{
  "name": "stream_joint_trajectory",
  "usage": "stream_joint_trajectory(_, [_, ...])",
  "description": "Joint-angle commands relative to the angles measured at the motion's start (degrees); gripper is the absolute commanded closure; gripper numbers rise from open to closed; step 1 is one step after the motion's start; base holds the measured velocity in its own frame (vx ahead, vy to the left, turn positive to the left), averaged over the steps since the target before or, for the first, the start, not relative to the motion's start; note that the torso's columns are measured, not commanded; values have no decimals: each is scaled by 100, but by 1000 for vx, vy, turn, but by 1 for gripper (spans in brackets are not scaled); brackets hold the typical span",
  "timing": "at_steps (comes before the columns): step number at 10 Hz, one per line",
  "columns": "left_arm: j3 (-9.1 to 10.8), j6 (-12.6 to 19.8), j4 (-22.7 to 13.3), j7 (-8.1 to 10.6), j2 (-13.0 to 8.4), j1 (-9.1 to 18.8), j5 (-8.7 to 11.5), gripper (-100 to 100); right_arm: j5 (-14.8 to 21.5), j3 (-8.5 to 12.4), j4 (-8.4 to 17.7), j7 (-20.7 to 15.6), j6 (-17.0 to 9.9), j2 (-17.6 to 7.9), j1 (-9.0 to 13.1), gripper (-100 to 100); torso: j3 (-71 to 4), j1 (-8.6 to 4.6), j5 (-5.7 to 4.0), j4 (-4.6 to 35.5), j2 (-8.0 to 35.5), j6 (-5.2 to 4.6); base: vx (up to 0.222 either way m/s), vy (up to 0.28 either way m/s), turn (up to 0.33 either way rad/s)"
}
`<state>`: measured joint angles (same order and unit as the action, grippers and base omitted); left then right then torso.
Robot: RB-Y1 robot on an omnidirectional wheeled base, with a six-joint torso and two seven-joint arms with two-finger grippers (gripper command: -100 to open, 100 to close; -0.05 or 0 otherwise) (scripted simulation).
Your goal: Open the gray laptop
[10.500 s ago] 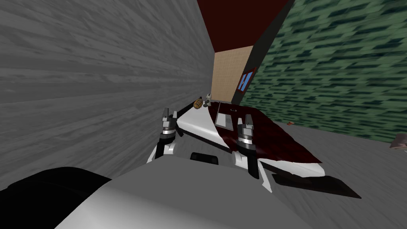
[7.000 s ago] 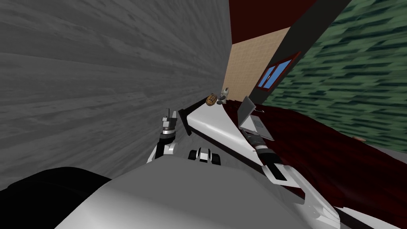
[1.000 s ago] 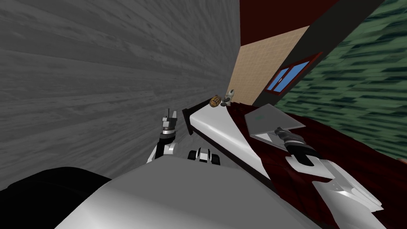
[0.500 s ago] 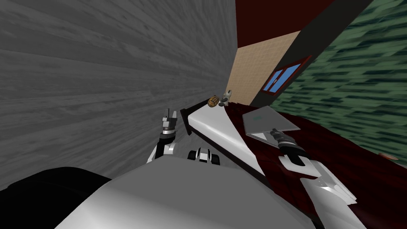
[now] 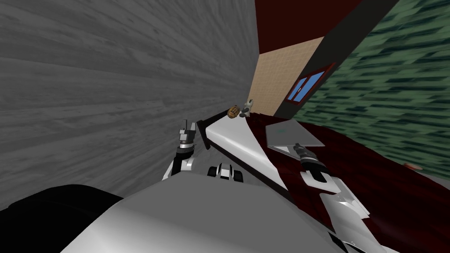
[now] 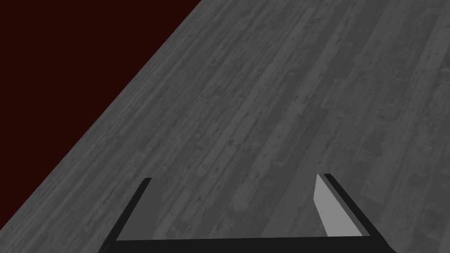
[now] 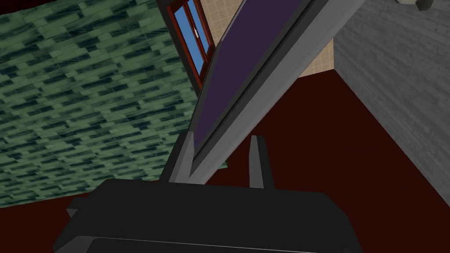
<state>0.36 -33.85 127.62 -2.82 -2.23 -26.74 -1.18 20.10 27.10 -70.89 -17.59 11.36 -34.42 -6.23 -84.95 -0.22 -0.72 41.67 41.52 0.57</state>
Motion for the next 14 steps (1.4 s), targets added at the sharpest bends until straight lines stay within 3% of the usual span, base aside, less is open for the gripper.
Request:
stream_joint_trajectory(1, [0, 0, 0, 0, 0, 0, 0, 0, -59, -65, 155, 21, 193, 322, 20, 100, 2, 12, 3, 1, 3, 0, -1, -44, -45])
stream_joint_trajectory(3, [0, 0, 0, 0, 0, 0, 0, 0, -75, 32, 239, 33, 239, 191, 69, 100, 0, 14, 13, 8, 2, 11, -11, -23, -35])
stream_joint_trajectory(6, [0, 0, 0, 0, 0, 0, 0, 0, -268, 23, 495, 92, 685, 667, 78, 100, 8, -8, 31, 23, 17, -19, 23, -65, -61])
stream_joint_trajectory(7, [0, 0, 0, 0, 0, -1, 0, 0, -268, 49, 329, 189, 378, 373, 114, -100, 6, -7, 25, 21, 14, -10, -14, -19, 58])
stream_joint_trajectory(9, [-1, 0, 0, 0, 1, 1, 0, 0, -305, 19, 272, 310, 192, 185, 129, -100, 41, 47, 76, 60, 82, -49, -68, 37, 69])
stream_joint_trajectory(13, [-1, 0, 0, 0, 1, 1, 0, 0, -415, -71, 98, 672, -366, -381, 174, -100, 43, 32, 84, 69, 87, -60, -69, 47, 72])
stream_joint_trajectory(14, [-1, 0, 0, 0, 1, 1, 0, 0, -405, -57, 98, 615, -254, -275, 113, -100, 41, 31, 84, 68, 83, -56, -34, 18, 16])
